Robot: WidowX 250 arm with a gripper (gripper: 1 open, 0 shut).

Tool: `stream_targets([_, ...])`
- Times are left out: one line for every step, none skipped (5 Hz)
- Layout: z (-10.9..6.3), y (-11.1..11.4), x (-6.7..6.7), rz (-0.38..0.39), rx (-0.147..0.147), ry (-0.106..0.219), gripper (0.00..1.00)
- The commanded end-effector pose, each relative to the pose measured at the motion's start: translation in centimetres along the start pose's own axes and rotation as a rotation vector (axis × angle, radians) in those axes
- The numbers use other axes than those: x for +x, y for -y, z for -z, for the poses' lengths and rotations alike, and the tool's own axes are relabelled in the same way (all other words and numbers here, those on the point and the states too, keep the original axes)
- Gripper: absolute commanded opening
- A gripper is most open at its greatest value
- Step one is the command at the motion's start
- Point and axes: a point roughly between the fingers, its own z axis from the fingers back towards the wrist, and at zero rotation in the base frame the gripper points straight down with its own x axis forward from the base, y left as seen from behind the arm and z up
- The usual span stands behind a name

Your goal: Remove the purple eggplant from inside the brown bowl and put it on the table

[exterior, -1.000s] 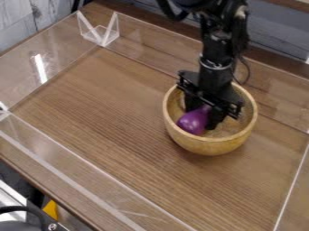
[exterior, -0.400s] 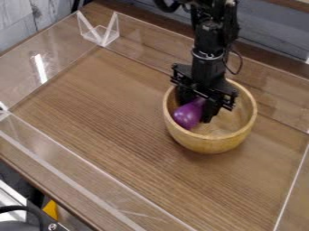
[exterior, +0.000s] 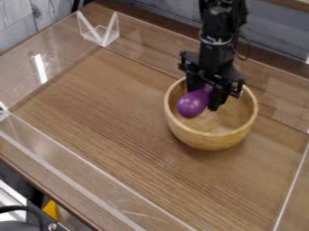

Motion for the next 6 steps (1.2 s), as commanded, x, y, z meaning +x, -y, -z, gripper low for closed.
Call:
stream_targets([-1.3,-1.5,1.3,-0.042,0.006,0.059,0.0])
stream_targets([-0.9,-2.7,1.5,-0.083,0.007,0.059,0.0])
stream_targets([-1.2,-2.3,1.0,-0.075,0.004,0.058,0.0])
stream_targets([-1.3,-1.9,0.5,-0.065,0.0,0.057,0.0])
stream_targets([-2.8,-1.5,0.6,-0.045,-0.005,0.056,0.0])
stream_targets([-4.2,-1.0,0.7,-0.023,-0.009,0.056,0.0])
